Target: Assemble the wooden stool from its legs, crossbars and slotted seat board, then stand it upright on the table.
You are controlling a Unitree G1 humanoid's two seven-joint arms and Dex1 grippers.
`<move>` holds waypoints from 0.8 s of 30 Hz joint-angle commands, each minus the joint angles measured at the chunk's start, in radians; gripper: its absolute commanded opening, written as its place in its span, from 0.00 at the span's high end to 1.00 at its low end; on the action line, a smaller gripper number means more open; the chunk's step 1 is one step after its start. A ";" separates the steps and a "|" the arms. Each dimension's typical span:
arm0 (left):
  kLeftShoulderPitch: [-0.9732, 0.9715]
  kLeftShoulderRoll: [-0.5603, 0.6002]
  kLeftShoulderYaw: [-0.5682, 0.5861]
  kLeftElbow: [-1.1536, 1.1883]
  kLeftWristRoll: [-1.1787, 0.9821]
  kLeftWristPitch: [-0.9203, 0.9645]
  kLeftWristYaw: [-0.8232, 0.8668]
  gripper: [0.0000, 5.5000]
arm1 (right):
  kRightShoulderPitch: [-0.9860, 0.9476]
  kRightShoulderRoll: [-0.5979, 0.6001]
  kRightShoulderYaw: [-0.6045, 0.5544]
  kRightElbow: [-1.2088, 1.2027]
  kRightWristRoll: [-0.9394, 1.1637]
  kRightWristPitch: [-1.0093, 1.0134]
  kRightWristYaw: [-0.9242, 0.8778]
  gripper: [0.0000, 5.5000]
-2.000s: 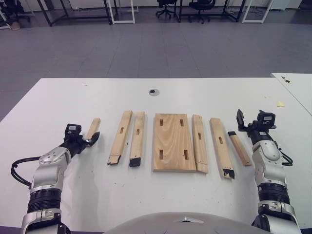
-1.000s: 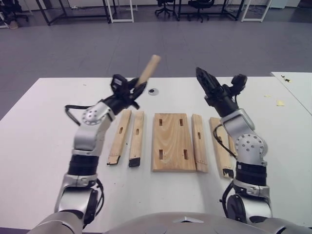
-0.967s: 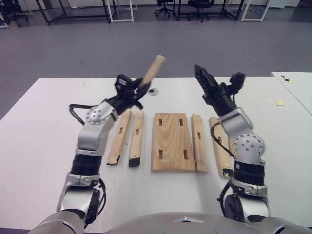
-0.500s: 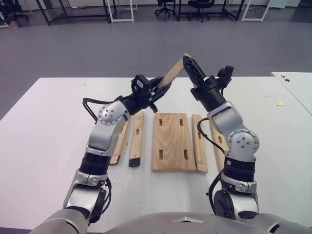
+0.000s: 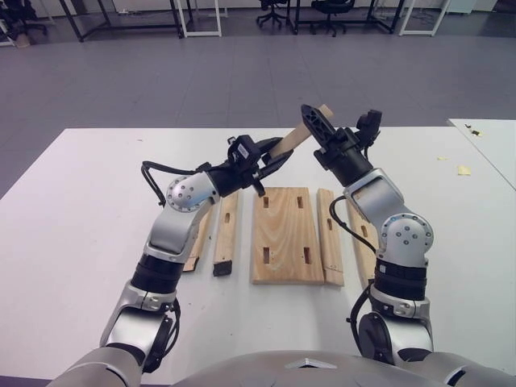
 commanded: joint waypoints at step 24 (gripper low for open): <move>0.139 0.019 0.235 -0.034 -0.062 0.068 0.199 0.49 | 0.565 0.005 0.052 -0.132 -0.548 -0.359 -0.010 0.93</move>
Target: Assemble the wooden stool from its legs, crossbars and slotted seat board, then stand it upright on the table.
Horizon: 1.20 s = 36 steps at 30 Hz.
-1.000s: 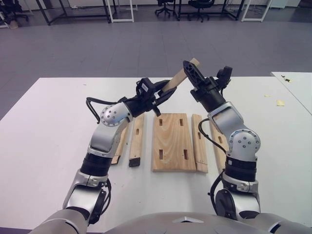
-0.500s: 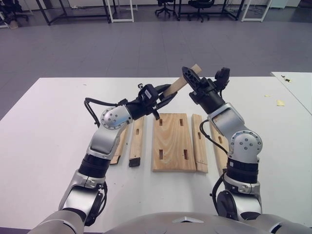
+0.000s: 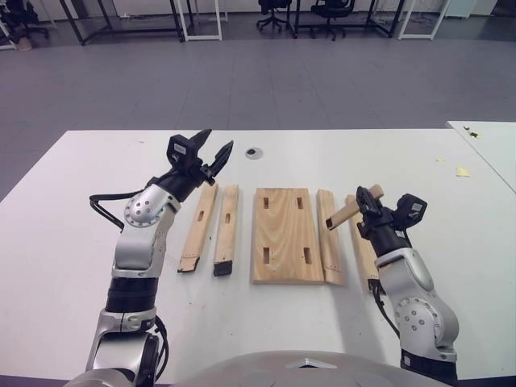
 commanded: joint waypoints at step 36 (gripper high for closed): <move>0.043 0.023 -0.106 -0.063 0.140 0.005 0.033 0.49 | 0.110 -0.174 0.111 0.491 -0.460 -0.324 0.245 0.93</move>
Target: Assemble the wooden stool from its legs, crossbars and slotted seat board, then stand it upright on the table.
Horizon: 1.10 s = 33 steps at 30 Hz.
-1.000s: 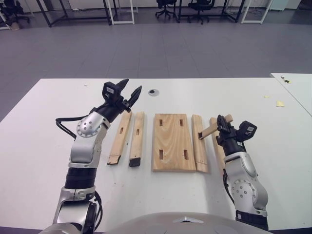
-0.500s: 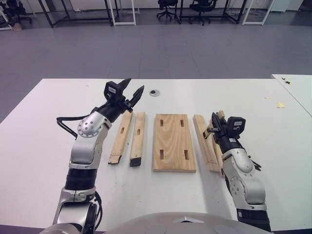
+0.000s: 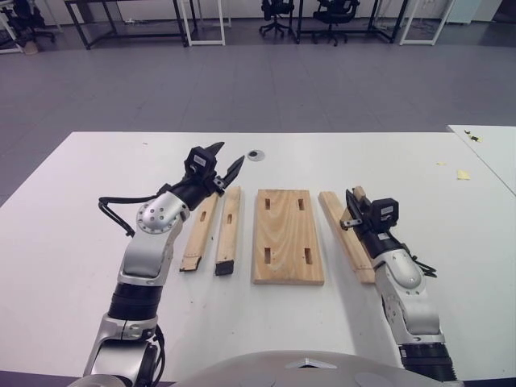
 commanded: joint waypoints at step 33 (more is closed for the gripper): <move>0.057 -0.017 -0.022 -0.049 0.062 -0.049 0.080 0.49 | 0.087 -0.134 -0.045 -0.426 0.106 0.937 -0.007 0.28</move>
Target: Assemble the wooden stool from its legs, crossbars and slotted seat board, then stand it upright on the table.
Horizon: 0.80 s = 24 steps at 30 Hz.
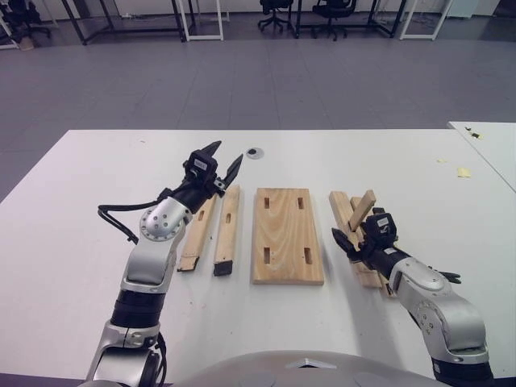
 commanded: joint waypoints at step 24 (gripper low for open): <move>-0.006 -0.006 -0.025 0.005 0.031 0.005 0.009 0.49 | -0.020 -0.065 0.099 0.026 -0.154 0.106 -0.059 0.55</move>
